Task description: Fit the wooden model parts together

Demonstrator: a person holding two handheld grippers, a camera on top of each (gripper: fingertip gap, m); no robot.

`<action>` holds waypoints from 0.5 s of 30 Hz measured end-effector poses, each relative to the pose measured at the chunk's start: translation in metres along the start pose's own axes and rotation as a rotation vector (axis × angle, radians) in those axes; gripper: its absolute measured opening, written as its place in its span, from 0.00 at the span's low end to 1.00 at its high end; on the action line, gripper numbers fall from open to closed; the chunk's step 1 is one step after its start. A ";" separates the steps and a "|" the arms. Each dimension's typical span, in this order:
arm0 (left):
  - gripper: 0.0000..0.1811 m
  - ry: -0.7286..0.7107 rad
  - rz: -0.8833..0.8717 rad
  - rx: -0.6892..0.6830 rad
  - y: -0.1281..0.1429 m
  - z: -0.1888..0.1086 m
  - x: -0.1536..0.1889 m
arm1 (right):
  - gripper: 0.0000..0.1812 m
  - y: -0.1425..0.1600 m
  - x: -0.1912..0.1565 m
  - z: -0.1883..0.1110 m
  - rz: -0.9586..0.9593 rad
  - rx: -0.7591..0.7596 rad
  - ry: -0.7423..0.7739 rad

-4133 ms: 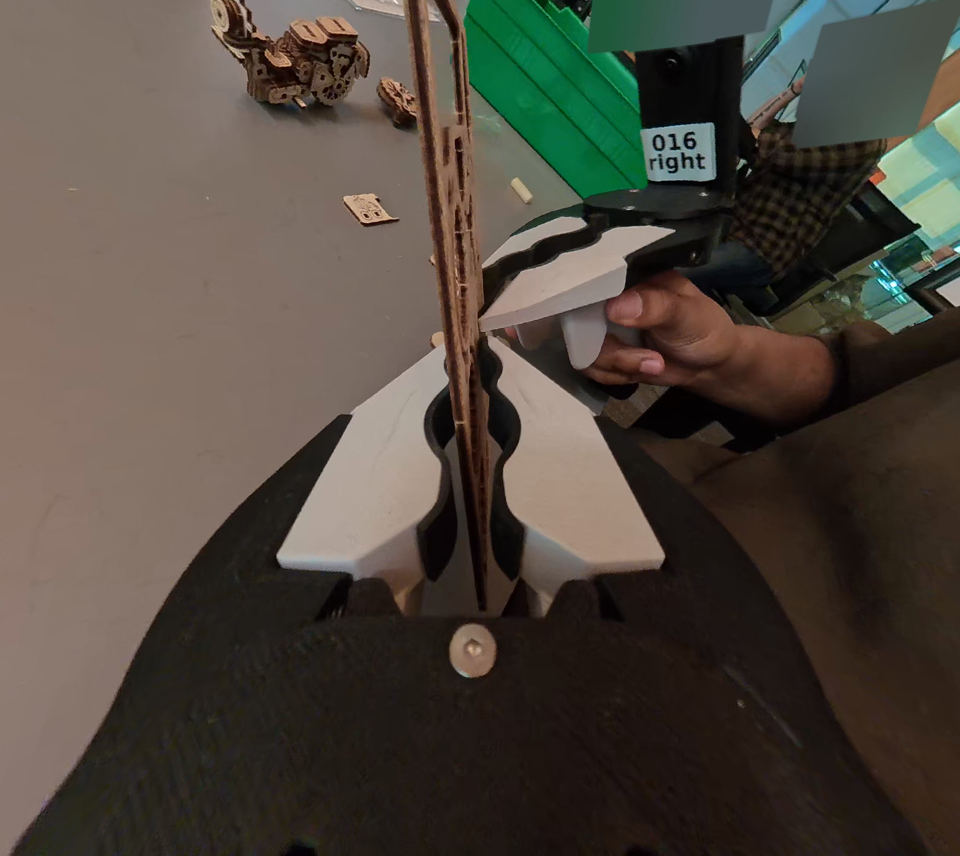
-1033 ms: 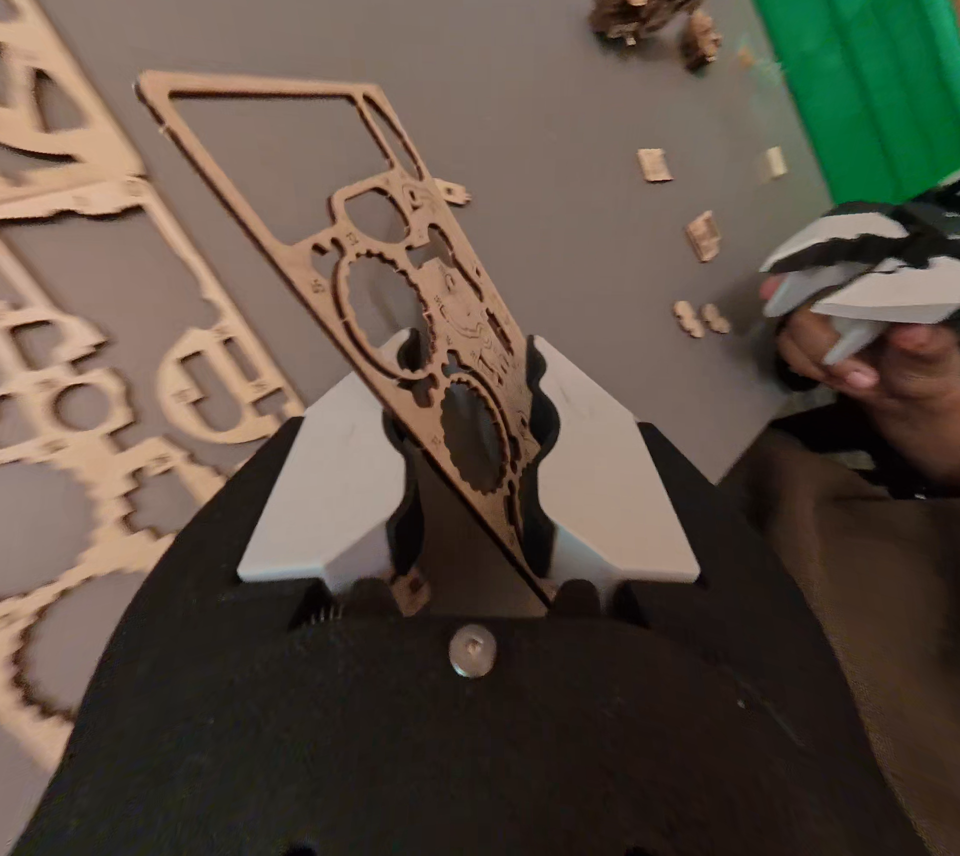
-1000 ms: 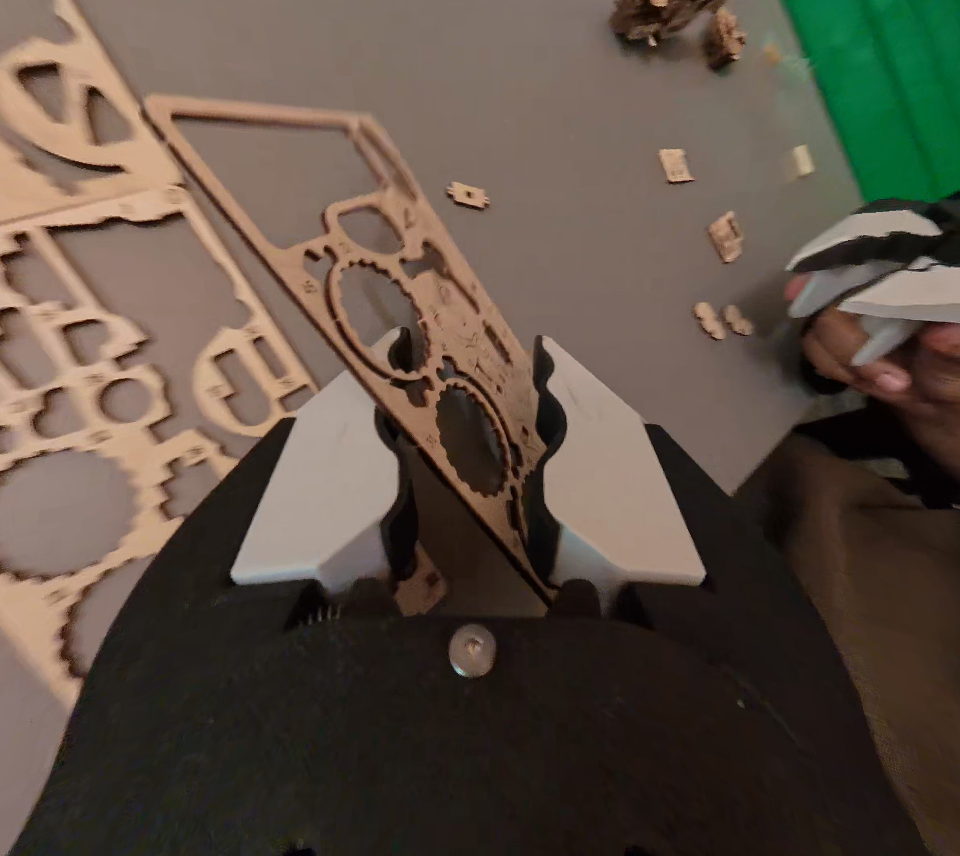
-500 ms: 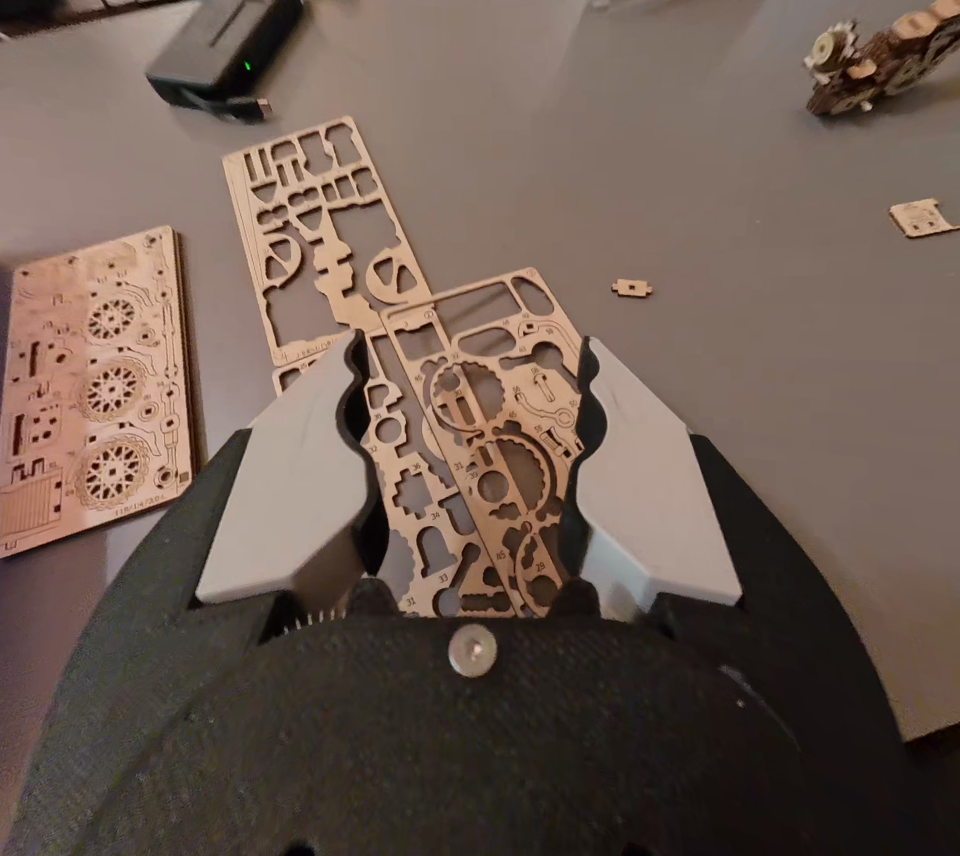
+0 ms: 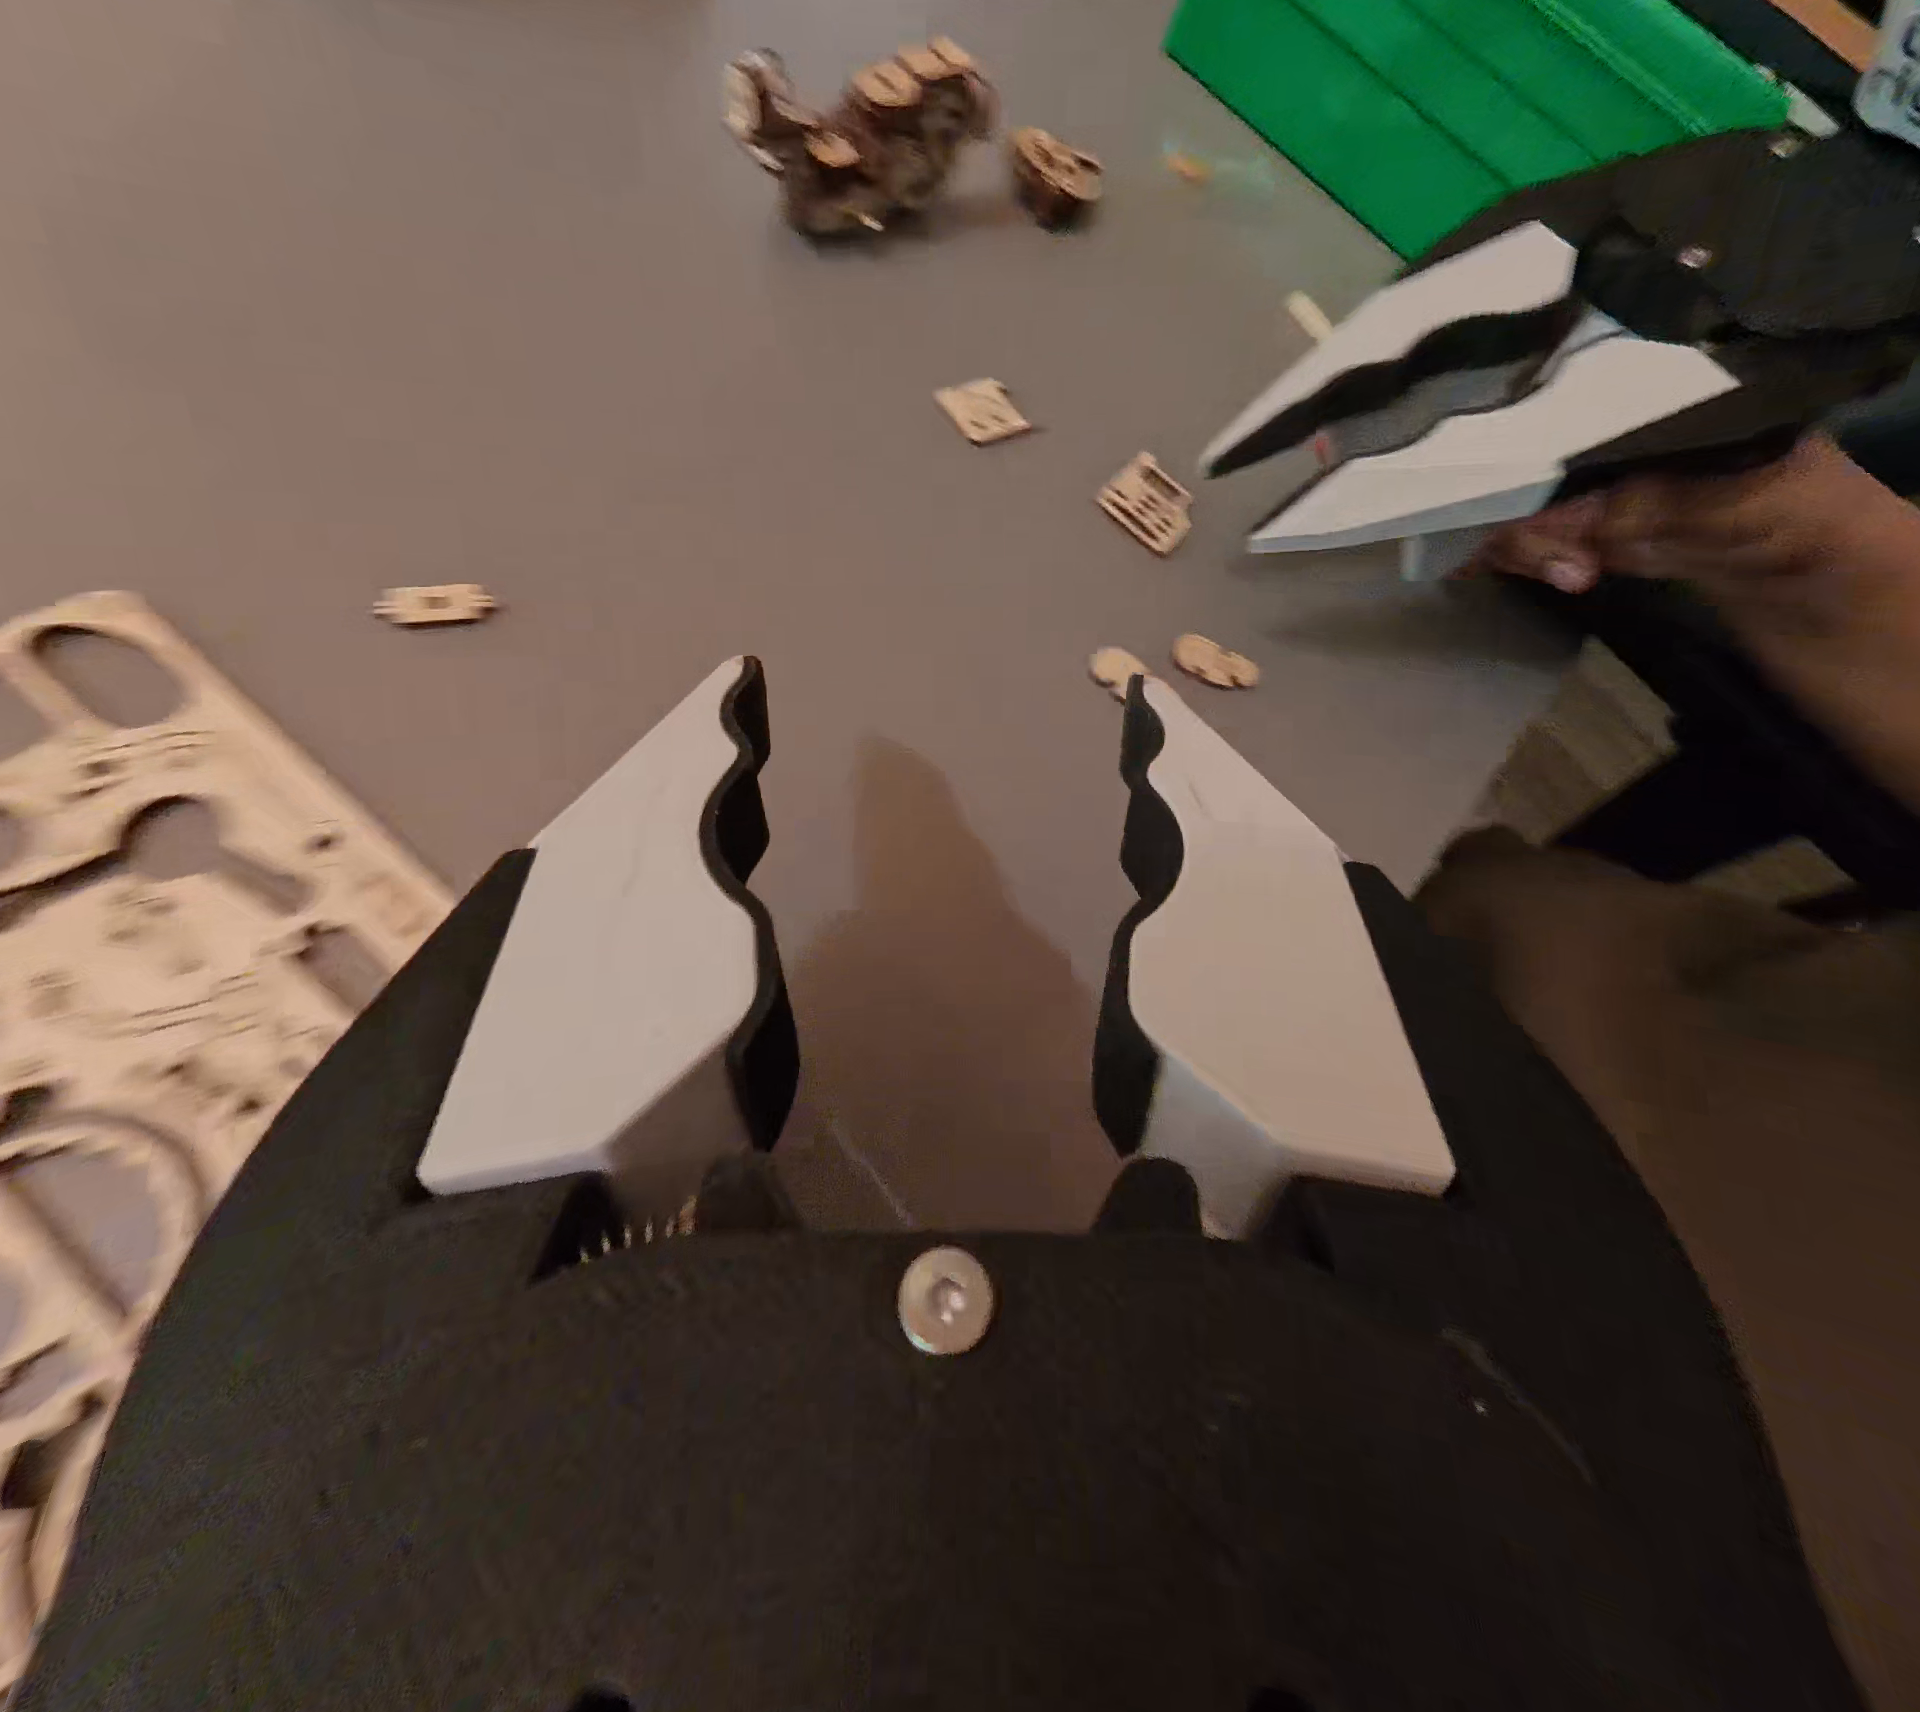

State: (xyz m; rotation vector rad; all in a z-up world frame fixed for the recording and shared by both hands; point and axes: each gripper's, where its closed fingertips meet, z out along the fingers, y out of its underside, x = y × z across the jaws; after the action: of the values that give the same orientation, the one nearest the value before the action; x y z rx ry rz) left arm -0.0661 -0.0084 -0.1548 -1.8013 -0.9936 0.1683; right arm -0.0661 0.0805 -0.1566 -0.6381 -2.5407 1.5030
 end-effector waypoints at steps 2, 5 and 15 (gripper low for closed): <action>0.36 0.052 0.025 -0.034 0.010 0.010 0.019 | 0.12 0.009 -0.011 0.009 -0.036 -0.046 -0.020; 0.36 0.109 0.041 -0.071 0.020 0.019 0.036 | 0.16 0.019 -0.023 0.022 -0.063 -0.104 -0.044; 0.33 0.155 0.016 -0.083 0.028 0.020 0.038 | 0.11 0.034 -0.019 0.037 -0.062 -0.197 0.030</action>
State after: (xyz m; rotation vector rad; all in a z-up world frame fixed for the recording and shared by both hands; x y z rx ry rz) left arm -0.0369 0.0285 -0.1749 -1.8675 -0.8875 -0.0036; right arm -0.0506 0.0575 -0.2022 -0.5942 -2.6808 1.2242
